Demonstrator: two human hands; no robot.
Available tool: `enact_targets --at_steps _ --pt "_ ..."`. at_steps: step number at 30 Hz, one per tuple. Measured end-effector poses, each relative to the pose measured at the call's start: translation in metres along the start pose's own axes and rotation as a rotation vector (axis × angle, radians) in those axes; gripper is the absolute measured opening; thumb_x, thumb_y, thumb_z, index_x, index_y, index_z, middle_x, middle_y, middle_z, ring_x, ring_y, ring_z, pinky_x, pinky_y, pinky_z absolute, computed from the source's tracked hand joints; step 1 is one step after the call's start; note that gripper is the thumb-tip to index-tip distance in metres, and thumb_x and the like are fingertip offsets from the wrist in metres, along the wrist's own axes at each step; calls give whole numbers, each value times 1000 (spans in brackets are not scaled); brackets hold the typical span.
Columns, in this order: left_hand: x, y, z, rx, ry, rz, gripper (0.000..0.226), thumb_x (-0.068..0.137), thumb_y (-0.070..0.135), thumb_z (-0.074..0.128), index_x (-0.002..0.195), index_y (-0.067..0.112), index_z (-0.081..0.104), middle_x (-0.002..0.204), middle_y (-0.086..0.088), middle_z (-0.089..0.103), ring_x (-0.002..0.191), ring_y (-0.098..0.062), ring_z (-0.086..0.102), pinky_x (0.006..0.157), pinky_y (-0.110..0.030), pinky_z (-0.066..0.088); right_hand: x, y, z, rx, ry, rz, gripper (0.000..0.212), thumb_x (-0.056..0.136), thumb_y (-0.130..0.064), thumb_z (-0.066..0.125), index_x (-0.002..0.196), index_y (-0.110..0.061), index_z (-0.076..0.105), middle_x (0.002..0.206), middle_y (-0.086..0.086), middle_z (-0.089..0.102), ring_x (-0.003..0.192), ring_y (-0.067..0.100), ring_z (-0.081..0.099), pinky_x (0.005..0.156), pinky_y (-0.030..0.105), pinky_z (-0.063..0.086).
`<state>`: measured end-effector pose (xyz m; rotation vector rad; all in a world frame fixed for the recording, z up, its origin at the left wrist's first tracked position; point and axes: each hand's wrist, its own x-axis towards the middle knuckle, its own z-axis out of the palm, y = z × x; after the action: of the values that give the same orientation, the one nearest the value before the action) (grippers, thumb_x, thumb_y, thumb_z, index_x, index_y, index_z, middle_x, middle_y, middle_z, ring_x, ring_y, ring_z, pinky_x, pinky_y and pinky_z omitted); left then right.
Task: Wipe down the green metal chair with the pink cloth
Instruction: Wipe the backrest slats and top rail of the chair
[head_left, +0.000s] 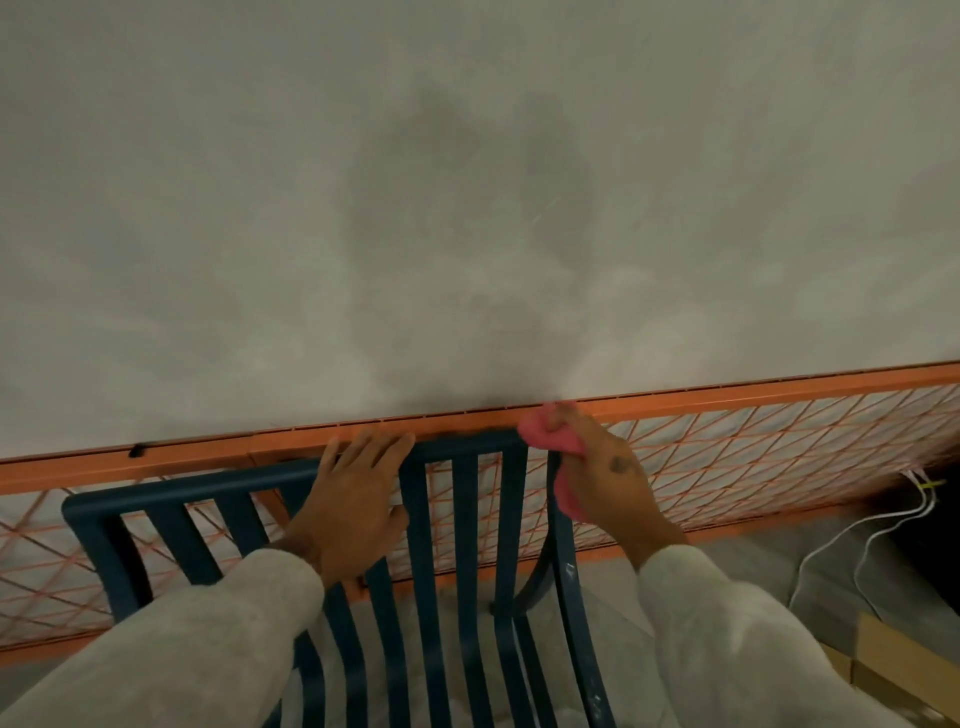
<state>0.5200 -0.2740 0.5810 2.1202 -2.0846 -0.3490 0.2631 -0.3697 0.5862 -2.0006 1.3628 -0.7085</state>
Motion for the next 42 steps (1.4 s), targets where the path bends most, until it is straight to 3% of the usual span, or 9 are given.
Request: enact_targets --at_steps 4,7,11,16,23,29,35,40,42 --pt "0 0 -3 -17 -34 -25 76 94 36 52 155 25 7 163 4 8 151 -21 0 122 -47 -4 -2 31 -5 105 103 239 10 100 -32 53 106 -38 57 109 -6 59 104 24 58 69 27 47" --pt "0 4 -5 -25 -30 -15 77 94 34 52 155 25 6 163 5 6 151 -20 -2 121 -46 -6 1 19 4 222 241 287 13 100 -27 51 104 -40 54 109 -5 57 101 23 59 64 24 49" --pt "-2 2 -8 -32 -53 -21 79 93 31 53 155 26 5 163 6 3 150 -18 -5 121 -46 -8 1 -15 26 -42 99 83 36 99 -11 48 121 -38 53 113 -9 62 89 8 63 67 21 56" --pt "-2 6 -8 -47 -35 -37 80 91 29 55 155 25 7 163 5 6 150 -19 -4 121 -47 -8 3 -36 77 -175 -107 -111 60 90 -1 58 140 -33 50 155 -5 37 141 15 35 114 29 33" --pt "-3 4 -8 -31 -52 -24 77 95 35 51 154 26 3 163 6 3 150 -17 -6 121 -44 -8 12 -5 36 -468 -97 -272 72 88 6 53 146 -33 37 155 -2 38 135 25 47 93 46 56" --pt "-1 9 -9 -3 -72 -42 80 91 45 53 154 24 8 163 4 9 150 -19 1 121 -46 -4 0 25 -11 -88 90 340 31 100 -22 52 130 -26 57 109 3 64 101 29 66 83 37 57" --pt "23 46 -9 -28 -91 92 82 89 47 54 154 25 9 162 4 16 148 -17 14 122 -45 8 10 2 -10 313 229 292 25 97 -43 53 121 -37 51 95 -16 57 78 7 62 51 15 49" --pt "52 99 10 -15 -40 238 86 88 44 55 155 22 5 163 3 6 150 -17 5 123 -45 4 -1 16 29 457 226 198 27 97 -37 57 122 -47 62 114 -22 67 104 -2 64 93 20 52" --pt "63 107 23 22 -34 244 87 88 45 53 155 21 1 164 2 3 150 -17 1 123 -45 2 -16 35 40 581 291 327 30 93 -45 59 123 -44 62 110 -16 69 97 1 65 88 25 54"
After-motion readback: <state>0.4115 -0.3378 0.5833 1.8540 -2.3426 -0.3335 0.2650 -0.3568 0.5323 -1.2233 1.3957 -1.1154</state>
